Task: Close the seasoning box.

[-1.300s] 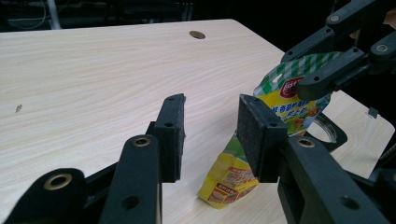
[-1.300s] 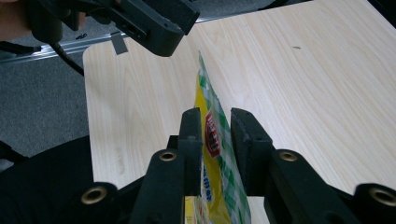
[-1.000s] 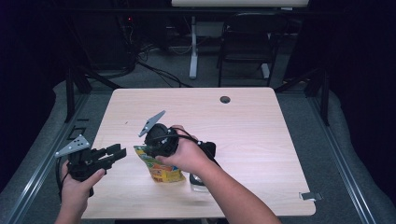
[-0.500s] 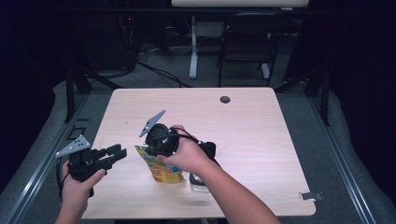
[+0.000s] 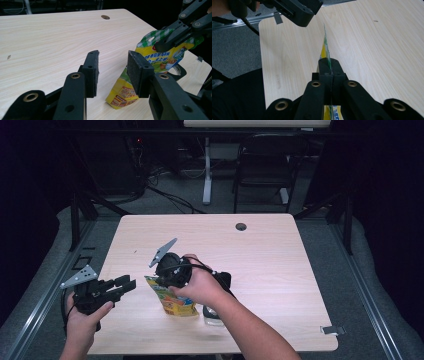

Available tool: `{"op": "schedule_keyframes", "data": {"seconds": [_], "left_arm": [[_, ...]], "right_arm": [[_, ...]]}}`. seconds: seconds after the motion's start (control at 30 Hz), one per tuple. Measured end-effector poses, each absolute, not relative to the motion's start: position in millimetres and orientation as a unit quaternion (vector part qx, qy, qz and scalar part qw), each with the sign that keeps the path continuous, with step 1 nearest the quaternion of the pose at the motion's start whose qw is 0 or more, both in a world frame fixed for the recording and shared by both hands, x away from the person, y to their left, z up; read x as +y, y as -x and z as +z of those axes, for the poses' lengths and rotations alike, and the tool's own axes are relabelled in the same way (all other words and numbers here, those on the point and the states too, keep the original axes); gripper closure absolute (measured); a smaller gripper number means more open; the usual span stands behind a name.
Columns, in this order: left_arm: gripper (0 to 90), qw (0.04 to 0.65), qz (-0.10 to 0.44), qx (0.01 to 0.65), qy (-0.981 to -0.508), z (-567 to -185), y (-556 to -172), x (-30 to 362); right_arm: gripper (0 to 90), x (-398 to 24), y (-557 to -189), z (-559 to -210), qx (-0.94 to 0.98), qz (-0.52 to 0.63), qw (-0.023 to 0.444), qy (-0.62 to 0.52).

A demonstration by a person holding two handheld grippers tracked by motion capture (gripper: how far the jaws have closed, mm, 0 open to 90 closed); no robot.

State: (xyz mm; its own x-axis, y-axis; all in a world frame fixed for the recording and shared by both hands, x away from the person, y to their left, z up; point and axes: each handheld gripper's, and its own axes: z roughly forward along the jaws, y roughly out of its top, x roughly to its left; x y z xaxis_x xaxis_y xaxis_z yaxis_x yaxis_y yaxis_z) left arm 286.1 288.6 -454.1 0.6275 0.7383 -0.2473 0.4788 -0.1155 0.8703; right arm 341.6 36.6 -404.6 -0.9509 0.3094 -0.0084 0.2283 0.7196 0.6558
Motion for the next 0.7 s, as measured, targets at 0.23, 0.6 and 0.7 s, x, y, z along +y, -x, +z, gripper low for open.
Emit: {"op": "schedule_keyframes", "data": {"seconds": [0.23,0.6,0.7], "left_arm": [[62.0,0.513,0.124,0.415,-0.741,-457.4,-286.4,288.8],[60.9,0.511,0.123,0.414,-0.743,-459.9,-285.3,285.3],[60.8,0.509,0.122,0.414,-0.745,-460.7,-285.2,284.5]], "right_arm": [[90.0,35.4,-341.5,-404.7,0.925,0.348,0.060,-0.142],[90.0,33.2,-341.0,-404.1,0.924,0.352,0.060,-0.141],[90.0,33.5,-340.1,-404.1,0.924,0.352,0.059,-0.139]]}}
